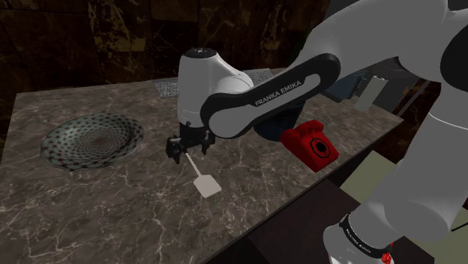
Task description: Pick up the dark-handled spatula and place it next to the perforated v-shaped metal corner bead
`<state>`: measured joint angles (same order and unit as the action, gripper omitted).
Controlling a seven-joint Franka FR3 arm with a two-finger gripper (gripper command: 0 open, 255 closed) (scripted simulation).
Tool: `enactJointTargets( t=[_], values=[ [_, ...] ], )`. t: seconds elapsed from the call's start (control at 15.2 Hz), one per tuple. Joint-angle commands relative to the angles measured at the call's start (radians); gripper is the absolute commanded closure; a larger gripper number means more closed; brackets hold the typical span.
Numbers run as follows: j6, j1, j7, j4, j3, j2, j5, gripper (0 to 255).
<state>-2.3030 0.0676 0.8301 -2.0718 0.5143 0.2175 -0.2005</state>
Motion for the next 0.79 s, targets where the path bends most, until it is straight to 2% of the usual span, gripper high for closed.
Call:
enactJointTargets(
  t=[0.0,0.46,0.53,0.73],
  values=[
    [-0.011,0.001,0.004,-0.006,-0.002,0.005,-0.005,0],
    [-0.011,0.001,0.004,-0.006,-0.002,0.005,-0.005,0],
    [-0.011,0.001,0.004,-0.006,-0.002,0.005,-0.005,255],
    [-0.011,0.001,0.004,-0.006,-0.002,0.005,-0.005,255]
  ],
)
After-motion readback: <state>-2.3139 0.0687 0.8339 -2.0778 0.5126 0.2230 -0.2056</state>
